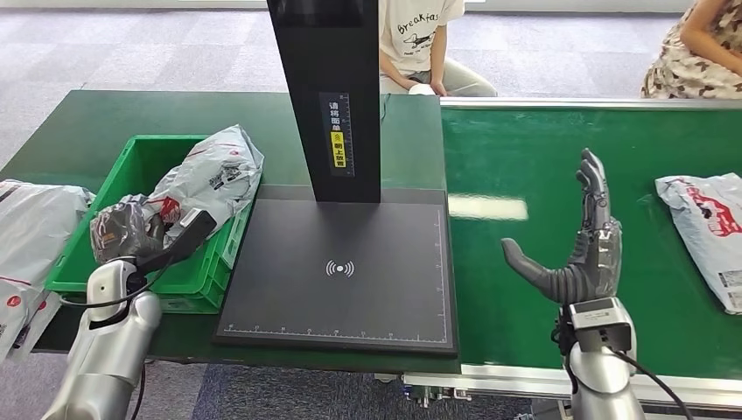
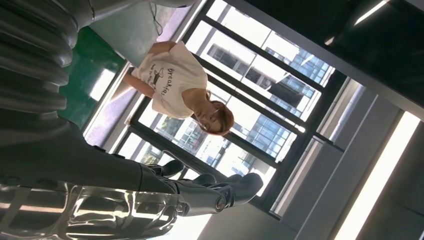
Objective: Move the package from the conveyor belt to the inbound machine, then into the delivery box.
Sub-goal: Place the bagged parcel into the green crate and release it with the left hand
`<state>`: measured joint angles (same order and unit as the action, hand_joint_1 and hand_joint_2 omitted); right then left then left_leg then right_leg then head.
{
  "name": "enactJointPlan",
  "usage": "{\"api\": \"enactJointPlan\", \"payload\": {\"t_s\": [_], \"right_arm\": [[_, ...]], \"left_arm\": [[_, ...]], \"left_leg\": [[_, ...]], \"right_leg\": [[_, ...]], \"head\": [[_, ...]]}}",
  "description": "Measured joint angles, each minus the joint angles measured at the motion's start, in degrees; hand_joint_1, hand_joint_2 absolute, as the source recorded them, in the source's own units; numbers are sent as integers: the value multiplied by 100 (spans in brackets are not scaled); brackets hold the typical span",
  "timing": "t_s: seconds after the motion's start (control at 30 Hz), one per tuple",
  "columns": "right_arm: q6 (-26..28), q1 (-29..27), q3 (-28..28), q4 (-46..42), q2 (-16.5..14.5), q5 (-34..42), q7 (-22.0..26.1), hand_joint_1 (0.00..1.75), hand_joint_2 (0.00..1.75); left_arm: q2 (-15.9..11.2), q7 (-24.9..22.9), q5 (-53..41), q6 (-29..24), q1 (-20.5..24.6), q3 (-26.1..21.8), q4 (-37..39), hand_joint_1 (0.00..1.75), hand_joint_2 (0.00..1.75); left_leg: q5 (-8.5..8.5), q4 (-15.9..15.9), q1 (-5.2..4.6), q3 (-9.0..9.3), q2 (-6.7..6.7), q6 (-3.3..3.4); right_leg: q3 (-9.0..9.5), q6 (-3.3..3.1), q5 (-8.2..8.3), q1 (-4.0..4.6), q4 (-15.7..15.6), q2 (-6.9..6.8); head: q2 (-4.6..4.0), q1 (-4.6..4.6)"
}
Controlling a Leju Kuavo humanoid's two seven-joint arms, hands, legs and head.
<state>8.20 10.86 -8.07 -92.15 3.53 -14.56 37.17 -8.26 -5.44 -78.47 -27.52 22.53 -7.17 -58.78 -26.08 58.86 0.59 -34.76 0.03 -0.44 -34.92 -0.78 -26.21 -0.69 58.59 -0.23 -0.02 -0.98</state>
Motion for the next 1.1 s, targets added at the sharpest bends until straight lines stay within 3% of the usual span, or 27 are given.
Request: {"api": "enactJointPlan", "payload": {"t_s": [0.03,0.27,0.5,0.63,0.73,0.83,0.93,1.1], "right_arm": [[-2,18,0,18,-3,0,1,0,175],[0,56,0,89,-8,0,3,0,175],[4,63,-2,126,-15,3,7,0,175],[14,38,-5,138,-21,2,5,0,175],[33,-23,-7,137,-23,18,6,0,175],[45,-126,-10,141,-25,114,43,0,175],[-22,-223,-13,178,-25,269,67,0,175],[-338,-281,-73,320,-21,551,-71,0,175]], "left_arm": [[1,-8,-2,23,-16,13,9,0,175],[2,-92,111,-60,-175,108,-26,0,175],[23,151,465,-735,-411,110,-343,0,175],[214,1036,1017,-1200,-591,78,-893,0,175],[572,2539,1856,-1253,-700,-107,-1459,0,175],[864,3779,3435,-1240,-785,-90,-1925,0,175],[915,4107,4932,-846,-939,319,-2278,0,175],[917,4244,6872,733,-1184,1152,-2575,0,175]], "left_leg": [[0,0,0,0,0,0],[0,0,1,0,0,0],[0,0,2,0,0,0],[0,1,0,-1,-1,0],[-2,1,-2,-3,-4,2],[-5,2,-4,-2,-3,6],[-5,2,-3,-2,-3,7],[-5,1,-2,-2,-2,7]], "right_leg": [[0,0,0,0,0,0],[-1,0,0,0,1,0],[-1,0,0,0,0,0],[-1,0,0,0,-1,-2],[0,1,0,-1,-3,-4],[0,1,0,-3,-5,-3],[-1,4,-2,-4,-6,-5],[-1,5,-3,-3,-4,-3]], "head": [[0,0],[0,1],[0,2],[0,1],[0,-2],[0,-1],[0,0],[0,-1]]}}
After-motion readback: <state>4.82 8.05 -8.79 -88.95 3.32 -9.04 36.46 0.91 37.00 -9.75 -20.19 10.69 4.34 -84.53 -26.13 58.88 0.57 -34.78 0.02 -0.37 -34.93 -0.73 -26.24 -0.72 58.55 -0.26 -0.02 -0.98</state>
